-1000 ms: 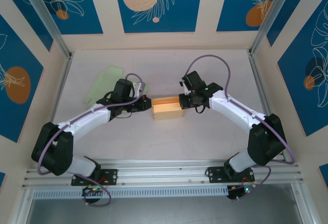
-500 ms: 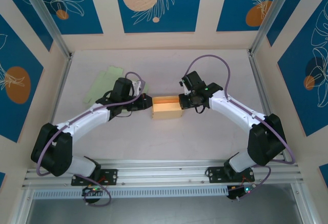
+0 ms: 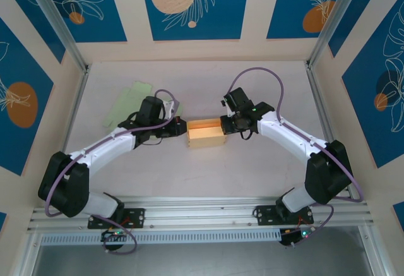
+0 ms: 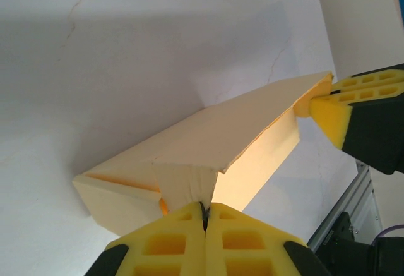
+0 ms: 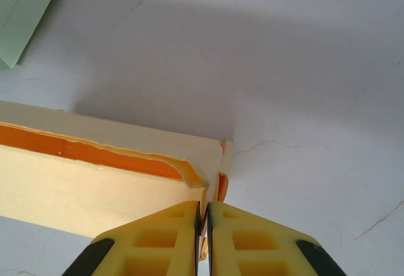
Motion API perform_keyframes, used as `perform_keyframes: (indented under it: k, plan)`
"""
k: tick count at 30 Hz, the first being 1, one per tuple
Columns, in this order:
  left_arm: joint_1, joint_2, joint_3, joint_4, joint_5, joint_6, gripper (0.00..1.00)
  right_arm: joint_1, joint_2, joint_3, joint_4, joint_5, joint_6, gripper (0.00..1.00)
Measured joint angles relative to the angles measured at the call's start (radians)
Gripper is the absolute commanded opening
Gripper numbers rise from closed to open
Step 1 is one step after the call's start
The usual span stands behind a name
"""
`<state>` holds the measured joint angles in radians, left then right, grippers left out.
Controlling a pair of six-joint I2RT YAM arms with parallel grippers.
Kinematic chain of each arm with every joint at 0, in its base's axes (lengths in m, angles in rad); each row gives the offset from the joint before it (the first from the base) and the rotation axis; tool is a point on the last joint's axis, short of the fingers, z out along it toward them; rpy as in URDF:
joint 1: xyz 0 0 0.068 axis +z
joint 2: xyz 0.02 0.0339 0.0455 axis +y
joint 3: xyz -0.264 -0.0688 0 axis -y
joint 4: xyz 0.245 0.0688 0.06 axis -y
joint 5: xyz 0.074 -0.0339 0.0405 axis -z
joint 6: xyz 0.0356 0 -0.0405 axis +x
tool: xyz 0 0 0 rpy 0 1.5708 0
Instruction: Fold the paper box
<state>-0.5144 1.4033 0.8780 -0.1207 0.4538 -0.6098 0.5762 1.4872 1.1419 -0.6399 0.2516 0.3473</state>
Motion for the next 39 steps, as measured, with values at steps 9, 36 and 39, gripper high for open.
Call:
perform_keyframes:
  k: [9, 36, 39]
  plan:
    - [0.000, 0.000, -0.039, 0.019, -0.013, 0.021, 0.05, 0.001, 0.000, -0.010, 0.011, 0.000, 0.000, 0.12]
    - [-0.052, -0.046, -0.129, 0.033, -0.082, 0.076, 0.61, 0.006, -0.117, -0.190, 0.182, 0.023, 0.009, 0.04]
    - [-0.052, -0.097, -0.134, 0.032, -0.091, 0.068, 0.68, 0.006, -0.121, -0.202, 0.200, 0.026, 0.013, 0.04]
